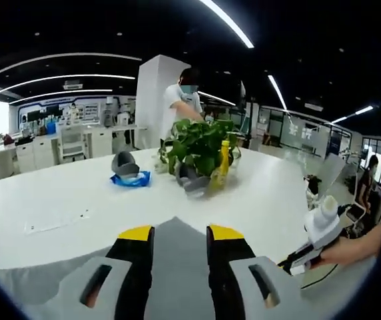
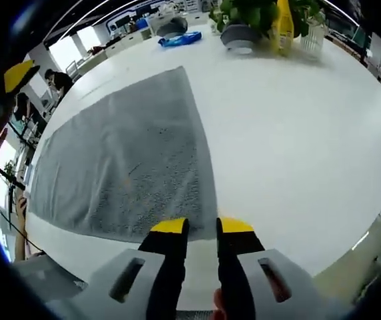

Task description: Fold the towel on the table until its edges align and the towel forms a compact rectangular stack.

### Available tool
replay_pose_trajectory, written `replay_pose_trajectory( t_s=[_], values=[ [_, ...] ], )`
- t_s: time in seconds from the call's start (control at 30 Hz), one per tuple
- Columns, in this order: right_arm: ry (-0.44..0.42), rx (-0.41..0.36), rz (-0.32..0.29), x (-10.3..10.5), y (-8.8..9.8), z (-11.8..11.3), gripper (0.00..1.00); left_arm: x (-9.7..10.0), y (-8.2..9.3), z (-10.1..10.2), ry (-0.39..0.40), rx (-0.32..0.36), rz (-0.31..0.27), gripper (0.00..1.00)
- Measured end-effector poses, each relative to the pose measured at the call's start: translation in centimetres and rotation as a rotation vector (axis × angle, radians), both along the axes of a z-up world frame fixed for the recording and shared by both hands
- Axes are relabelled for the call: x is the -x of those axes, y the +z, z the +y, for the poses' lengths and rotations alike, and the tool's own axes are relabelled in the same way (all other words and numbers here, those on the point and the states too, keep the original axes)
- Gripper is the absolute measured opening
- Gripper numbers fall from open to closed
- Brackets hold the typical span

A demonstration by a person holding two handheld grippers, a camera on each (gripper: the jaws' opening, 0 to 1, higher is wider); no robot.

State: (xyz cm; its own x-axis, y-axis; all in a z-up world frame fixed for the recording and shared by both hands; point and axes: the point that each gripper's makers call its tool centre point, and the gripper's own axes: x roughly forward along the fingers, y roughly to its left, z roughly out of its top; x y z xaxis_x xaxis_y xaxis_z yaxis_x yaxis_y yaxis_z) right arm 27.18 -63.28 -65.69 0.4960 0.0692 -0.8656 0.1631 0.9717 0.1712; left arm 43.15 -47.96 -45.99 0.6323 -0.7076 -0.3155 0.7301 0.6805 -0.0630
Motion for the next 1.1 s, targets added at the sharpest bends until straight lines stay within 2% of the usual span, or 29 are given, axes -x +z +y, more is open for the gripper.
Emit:
replay_pose_trajectory(
  t_s=[0.2, 0.43, 0.63, 0.83, 0.97, 1.1],
  values=[
    [-0.012, 0.008, 0.007, -0.1, -0.2, -0.3, 0.13, -1.8, 0.5, -2.1, -0.026, 0.017, -0.008, 0.32],
    [-0.006, 0.033, 0.012, 0.0, -0.3, -0.6, 0.09, -4.5, 0.9, -4.8, -0.056, 0.001, -0.025, 0.32],
    [0.022, 0.073, 0.021, 0.0, -0.4, -0.6, 0.06, -6.7, 0.5, -7.6, -0.083, -0.013, -0.031, 0.32],
    [0.074, 0.131, 0.033, -0.2, -0.5, -0.6, 0.04, -8.6, -1.9, -10.1, -0.099, -0.042, -0.005, 0.32],
    [0.08, 0.127, 0.028, -0.3, -0.6, -0.6, 0.02, -9.5, -3.2, -11.4, -0.105, -0.053, 0.007, 0.32],
    [0.073, 0.103, 0.02, -0.3, -0.6, -0.7, 0.01, -11.0, -5.6, -12.8, -0.106, -0.068, 0.03, 0.32]
  ],
)
